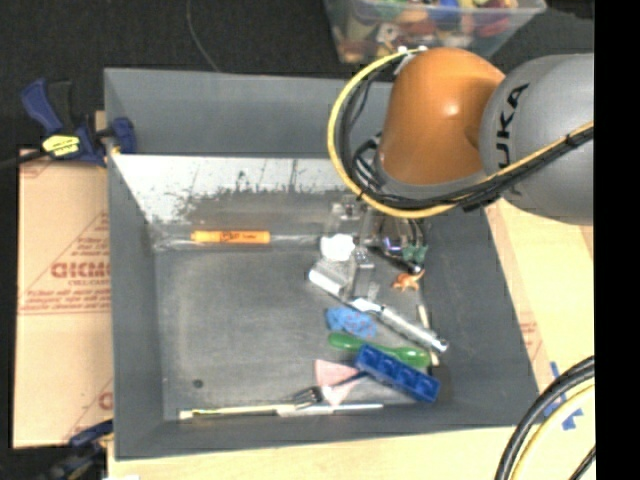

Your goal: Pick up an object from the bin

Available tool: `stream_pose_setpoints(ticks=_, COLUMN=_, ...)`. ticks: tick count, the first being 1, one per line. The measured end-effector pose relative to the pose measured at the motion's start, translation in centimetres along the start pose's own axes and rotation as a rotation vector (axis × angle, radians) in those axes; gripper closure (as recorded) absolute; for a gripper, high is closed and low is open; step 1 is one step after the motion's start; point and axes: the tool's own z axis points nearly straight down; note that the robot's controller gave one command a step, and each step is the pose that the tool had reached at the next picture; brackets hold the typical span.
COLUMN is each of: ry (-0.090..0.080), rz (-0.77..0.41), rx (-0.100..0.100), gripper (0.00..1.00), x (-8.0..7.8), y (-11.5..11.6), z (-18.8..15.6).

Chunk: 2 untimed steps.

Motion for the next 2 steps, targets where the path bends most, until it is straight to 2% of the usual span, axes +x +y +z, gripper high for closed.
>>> stream_pose_setpoints(ticks=1, ry=-0.006, rz=0.001, rx=-0.001, gripper=0.0, x=-0.1, y=0.0, z=-0.3)
stream_pose_setpoints(ticks=2, ry=-0.009, rz=-0.224, rx=0.002, gripper=0.0, x=2.8, y=-5.0, z=10.1)
